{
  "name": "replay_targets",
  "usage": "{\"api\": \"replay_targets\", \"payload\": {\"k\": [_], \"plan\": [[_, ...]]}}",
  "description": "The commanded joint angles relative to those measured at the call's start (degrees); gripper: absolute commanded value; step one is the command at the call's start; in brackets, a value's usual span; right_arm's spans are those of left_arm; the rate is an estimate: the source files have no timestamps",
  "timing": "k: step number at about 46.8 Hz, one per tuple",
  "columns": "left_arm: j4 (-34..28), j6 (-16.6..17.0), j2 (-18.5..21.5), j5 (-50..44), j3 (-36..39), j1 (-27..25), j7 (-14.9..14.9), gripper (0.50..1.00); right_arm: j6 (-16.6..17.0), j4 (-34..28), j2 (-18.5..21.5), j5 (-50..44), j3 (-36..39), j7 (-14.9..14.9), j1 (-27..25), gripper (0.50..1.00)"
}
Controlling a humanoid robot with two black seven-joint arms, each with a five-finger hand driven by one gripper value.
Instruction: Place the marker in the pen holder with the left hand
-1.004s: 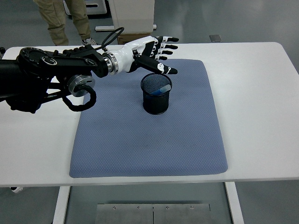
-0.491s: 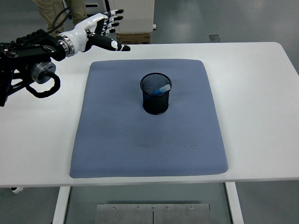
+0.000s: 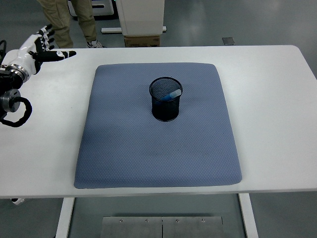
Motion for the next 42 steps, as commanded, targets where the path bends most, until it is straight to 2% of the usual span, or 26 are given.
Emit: {"api": "replay_targets", "payload": {"k": [1,5,9,13,17,42], "plan": [[1.11,-2.99,0.03,-0.18,-1.56,2.36,-0.72,1.0,0.0,0.0,0.0,0.0,0.0,0.01,0.01,1.0],[2.52,-8.87,0.64,-0.79,-5.25,5.08,-2.13,1.0,0.0,0.0,0.0,0.0,0.0,0.01,0.01,1.0],[3.75,-15.29,3.27,-0.88,-11.57,7.54,-2.92,1.0,0.0,0.0,0.0,0.0,0.0,0.01,0.01,1.0],[3.84,-19.34,4.68,-0.53,-18.78,10.36,-2.92,1.0,0.0,0.0,0.0,0.0,0.0,0.01,0.01,1.0],[3.84,-19.7,5.12,0.0,-22.39,12.03,-2.83,1.0,0.0,0.0,0.0,0.0,0.0,0.01,0.01,1.0],[3.75,-19.52,4.42,-0.09,-23.1,13.0,-3.01,1.0,0.09,0.26,0.0,-0.09,0.01,-0.95,-1.4,1.0]]}}
